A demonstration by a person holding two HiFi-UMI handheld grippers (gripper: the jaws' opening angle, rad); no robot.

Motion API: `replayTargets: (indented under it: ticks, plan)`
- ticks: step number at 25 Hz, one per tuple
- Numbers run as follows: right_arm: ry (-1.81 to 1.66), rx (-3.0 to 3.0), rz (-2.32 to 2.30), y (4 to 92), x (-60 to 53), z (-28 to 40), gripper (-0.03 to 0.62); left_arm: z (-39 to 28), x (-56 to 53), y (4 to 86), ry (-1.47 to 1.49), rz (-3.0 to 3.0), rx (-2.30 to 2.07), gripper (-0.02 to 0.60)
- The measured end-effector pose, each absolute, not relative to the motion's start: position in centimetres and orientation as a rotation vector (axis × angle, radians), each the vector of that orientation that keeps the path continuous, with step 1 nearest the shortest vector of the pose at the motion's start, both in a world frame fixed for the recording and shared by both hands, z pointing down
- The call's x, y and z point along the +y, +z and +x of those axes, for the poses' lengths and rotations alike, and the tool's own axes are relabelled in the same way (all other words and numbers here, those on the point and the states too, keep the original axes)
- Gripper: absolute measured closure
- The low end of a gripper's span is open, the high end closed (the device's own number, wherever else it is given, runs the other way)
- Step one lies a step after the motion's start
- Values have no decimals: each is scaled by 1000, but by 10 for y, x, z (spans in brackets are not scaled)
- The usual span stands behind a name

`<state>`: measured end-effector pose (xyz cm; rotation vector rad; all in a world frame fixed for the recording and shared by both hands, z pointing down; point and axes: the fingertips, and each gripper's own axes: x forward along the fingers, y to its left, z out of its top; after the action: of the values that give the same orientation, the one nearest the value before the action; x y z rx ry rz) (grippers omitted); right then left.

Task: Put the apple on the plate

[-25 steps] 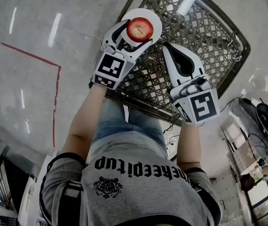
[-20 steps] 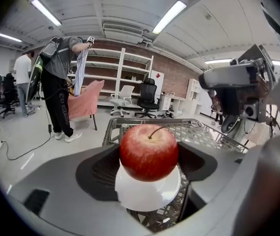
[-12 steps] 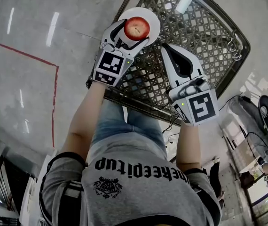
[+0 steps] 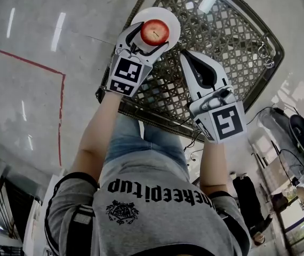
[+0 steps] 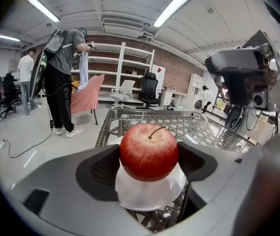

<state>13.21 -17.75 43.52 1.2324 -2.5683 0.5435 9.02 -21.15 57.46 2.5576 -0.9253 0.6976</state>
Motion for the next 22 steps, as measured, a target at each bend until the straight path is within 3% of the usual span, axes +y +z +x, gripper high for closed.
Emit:
replayTargets:
  ticks: [22]
  plan:
    - [534,-2565,1243,433,-177,134,599,88,-211,582,721,2565,-906,175]
